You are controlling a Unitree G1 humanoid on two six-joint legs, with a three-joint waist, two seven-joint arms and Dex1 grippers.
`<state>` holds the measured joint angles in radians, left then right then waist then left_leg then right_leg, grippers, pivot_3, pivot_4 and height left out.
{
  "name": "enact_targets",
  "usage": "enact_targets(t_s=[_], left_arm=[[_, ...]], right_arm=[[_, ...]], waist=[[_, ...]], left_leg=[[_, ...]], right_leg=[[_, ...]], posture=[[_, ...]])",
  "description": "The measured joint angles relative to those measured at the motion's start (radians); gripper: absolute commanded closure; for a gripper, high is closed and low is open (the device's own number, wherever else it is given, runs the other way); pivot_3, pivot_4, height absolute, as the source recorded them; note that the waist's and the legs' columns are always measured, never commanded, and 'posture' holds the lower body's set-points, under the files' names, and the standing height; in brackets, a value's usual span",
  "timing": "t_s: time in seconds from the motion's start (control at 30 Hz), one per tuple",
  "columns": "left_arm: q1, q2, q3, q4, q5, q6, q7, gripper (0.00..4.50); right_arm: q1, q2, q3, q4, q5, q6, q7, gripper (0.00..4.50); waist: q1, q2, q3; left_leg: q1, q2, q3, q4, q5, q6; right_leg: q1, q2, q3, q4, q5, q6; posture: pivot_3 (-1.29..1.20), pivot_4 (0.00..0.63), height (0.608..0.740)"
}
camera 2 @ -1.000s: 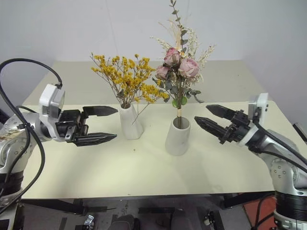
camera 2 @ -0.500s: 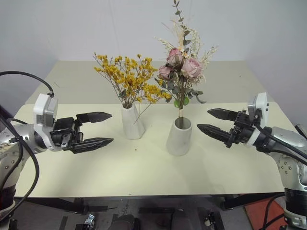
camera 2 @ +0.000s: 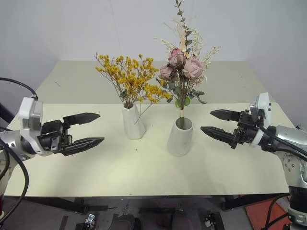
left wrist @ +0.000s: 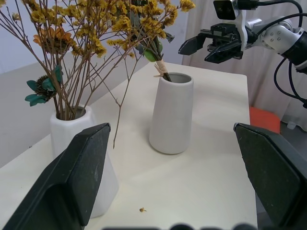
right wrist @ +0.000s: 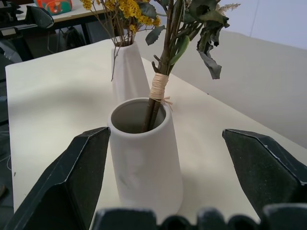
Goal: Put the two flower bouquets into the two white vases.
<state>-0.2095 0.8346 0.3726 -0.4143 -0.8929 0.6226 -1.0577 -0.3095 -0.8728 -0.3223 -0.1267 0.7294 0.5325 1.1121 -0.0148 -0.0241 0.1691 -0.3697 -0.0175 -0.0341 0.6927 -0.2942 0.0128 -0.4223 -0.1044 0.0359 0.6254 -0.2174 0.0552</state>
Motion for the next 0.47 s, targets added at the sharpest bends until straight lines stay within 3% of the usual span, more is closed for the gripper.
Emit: enact_targets(t_s=[0.47], left_arm=[[-0.002,0.014,0.000,0.002,-0.012,0.000,0.016,0.00]], right_arm=[[-0.012,0.021,0.000,-0.038,0.008,0.001,-0.002,0.03]], waist=[[0.000,0.000,0.000]], left_leg=[[0.000,0.000,0.000,0.000,0.000,0.000]], right_leg=[[0.000,0.000,0.000,0.000,0.000,0.000]], posture=[[0.00,0.150,0.740]])
